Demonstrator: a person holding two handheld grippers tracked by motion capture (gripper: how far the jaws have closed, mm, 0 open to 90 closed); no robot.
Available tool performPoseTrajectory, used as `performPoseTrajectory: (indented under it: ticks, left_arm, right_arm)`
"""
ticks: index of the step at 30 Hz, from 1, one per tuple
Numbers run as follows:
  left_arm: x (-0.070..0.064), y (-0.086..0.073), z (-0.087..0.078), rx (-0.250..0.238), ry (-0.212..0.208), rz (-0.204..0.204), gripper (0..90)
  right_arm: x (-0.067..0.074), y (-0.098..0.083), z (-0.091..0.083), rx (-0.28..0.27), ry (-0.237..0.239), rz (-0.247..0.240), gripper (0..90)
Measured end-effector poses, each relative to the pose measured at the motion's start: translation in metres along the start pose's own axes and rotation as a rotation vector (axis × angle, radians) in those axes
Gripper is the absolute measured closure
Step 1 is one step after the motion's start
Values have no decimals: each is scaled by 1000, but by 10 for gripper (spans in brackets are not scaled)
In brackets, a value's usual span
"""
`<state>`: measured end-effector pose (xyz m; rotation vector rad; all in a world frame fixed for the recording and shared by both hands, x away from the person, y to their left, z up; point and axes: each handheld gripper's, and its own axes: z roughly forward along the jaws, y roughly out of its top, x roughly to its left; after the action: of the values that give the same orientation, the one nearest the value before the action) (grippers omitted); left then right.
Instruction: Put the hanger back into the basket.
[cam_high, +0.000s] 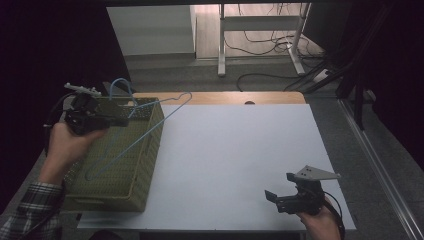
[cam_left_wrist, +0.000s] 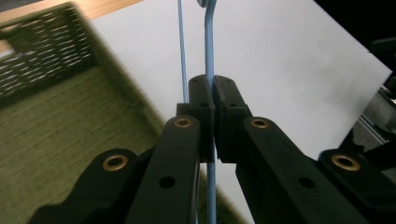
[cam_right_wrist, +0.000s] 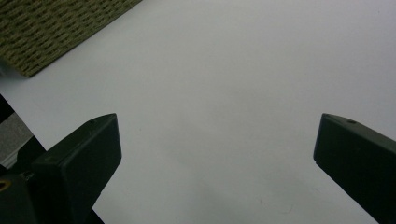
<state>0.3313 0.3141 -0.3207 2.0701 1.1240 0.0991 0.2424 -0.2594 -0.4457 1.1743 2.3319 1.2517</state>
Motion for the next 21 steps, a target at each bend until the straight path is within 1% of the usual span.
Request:
performPoseTrajectory:
  ticks: [1,2,3,5,6,7,8,9,10,11,14,15,16,17,19,20,21]
  left_arm:
    - [0,0,0,0,0,0,879]
    - [8,-5,-4,-8,18,-12,879]
    - [8,-5,-4,-8,18,-12,879]
    - [18,-12,-9,-17,31,-23,879]
    - [25,-17,-14,-29,45,-29,879]
    - [25,-17,-14,-29,45,-29,879]
    - [32,-23,-18,-35,57,-39,879]
    - [32,-23,-18,-35,57,-39,879]
    - [39,-29,-22,-41,68,-49,879]
    - [39,-29,-22,-41,68,-49,879]
    - [48,-38,-27,-48,92,-67,880]
    - [51,-41,-29,-47,93,-73,880]
    - [56,-47,-31,-52,108,-81,879]
    - [56,-47,-31,-52,108,-81,879]
    - [61,-53,-33,-60,118,-87,880]
    - [64,-57,-34,-63,112,-95,880]
    - [66,-59,-34,-66,118,-96,879]
  right_arm:
    - [0,0,0,0,0,0,5]
    - [0,-1,0,-5,-1,6,4]
    - [0,-1,0,-5,-1,6,4]
    - [-1,-2,0,-5,-2,6,4]
    - [-1,-3,0,-4,-3,9,4]
    - [-1,-3,0,-4,-3,9,4]
    - [-2,-4,0,-4,-4,14,4]
    - [-2,-4,0,-4,-4,14,4]
    - [-2,-4,1,-5,-4,20,4]
    - [-2,-4,1,-5,-4,20,4]
    - [-3,-5,2,-2,-5,24,4]
    - [-3,-5,2,-2,-5,24,4]
    - [-3,-5,3,0,-6,25,4]
    - [-3,-5,3,0,-6,25,4]
    - [-3,-5,3,2,-9,27,4]
    - [-3,-6,4,2,-6,30,4]
    - [-3,-6,4,1,-4,32,4]
